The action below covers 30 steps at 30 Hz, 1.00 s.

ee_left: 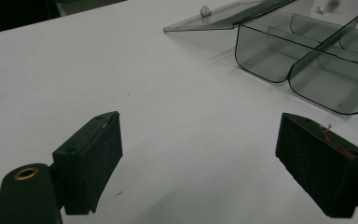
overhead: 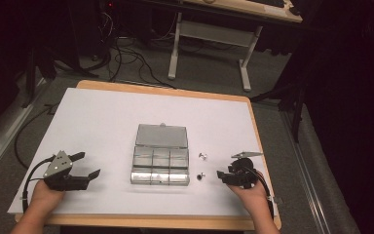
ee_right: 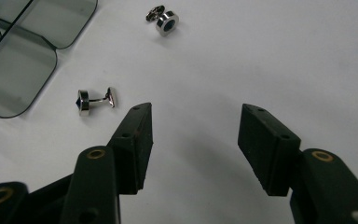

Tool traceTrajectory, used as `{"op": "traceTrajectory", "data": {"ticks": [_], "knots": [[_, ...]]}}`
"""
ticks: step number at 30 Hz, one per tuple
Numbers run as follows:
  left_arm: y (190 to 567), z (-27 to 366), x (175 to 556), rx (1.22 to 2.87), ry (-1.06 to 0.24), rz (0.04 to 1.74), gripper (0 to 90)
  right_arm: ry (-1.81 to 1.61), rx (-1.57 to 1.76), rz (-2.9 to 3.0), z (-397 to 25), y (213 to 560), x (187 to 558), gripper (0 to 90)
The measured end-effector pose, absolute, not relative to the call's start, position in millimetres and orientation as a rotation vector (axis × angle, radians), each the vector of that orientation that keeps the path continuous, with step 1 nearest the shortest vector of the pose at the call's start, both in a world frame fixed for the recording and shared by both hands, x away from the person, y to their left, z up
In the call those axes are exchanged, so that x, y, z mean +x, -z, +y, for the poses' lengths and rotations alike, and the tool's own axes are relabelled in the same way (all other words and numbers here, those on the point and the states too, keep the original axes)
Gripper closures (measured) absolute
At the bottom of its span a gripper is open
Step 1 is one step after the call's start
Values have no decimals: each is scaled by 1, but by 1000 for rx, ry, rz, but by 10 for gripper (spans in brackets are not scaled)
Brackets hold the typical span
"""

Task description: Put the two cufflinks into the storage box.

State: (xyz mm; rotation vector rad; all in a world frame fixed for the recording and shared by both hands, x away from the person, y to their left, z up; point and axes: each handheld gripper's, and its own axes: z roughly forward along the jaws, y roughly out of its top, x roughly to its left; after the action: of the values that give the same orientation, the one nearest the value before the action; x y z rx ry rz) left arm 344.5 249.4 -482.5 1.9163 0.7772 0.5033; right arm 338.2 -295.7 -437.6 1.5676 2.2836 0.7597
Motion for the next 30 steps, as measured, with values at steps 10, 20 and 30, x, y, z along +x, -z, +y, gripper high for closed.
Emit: {"op": "traceTrajectory", "data": {"ticks": [10,20,30], "knots": [[483,250,344,1911,-505,773,149,-674,1618,2325,-293,427,339,306],[483,250,344,1910,-501,771,149,-598,1624,2386,-283,424,343,238],[482,250,344,1918,-494,764,149,-479,1650,2461,-276,430,348,271]]}}
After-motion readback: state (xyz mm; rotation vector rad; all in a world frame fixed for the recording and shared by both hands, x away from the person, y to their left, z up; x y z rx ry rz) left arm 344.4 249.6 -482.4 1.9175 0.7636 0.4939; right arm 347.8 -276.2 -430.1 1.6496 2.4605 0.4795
